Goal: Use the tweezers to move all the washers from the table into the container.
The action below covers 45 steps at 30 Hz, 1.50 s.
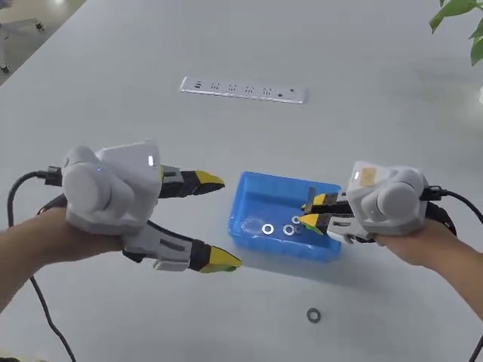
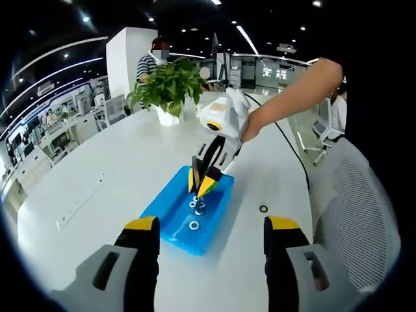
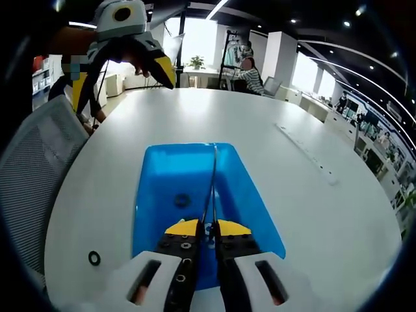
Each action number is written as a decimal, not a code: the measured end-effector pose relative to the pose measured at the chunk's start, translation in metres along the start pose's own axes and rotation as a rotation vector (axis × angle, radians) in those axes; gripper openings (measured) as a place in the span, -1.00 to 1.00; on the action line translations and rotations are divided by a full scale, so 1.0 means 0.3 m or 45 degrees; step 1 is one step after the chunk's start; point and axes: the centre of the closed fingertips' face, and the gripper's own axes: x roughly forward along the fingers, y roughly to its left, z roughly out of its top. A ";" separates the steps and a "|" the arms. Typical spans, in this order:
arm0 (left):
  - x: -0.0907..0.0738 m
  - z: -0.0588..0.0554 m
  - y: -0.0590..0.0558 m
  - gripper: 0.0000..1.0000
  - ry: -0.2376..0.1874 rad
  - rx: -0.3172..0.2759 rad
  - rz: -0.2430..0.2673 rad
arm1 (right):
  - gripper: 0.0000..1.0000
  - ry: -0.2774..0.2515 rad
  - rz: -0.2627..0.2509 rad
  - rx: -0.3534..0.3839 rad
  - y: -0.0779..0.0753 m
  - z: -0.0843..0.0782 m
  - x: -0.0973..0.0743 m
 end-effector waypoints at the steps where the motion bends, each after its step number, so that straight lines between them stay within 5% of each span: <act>1: 0.007 0.009 0.003 0.32 0.008 0.009 -0.019 | -0.83 0.000 0.001 0.000 0.000 0.000 0.001; 11: 0.067 0.082 0.068 0.00 0.116 0.159 -0.107 | -0.83 0.004 0.001 -0.008 0.000 0.005 0.007; 28: 0.176 0.123 0.103 -0.38 0.352 0.376 -0.295 | -0.83 -0.017 -0.014 0.009 -0.005 0.010 0.009; 45: 0.280 0.194 0.077 -0.60 0.431 0.553 -0.464 | -0.83 -0.028 -0.025 0.022 -0.009 0.004 -0.001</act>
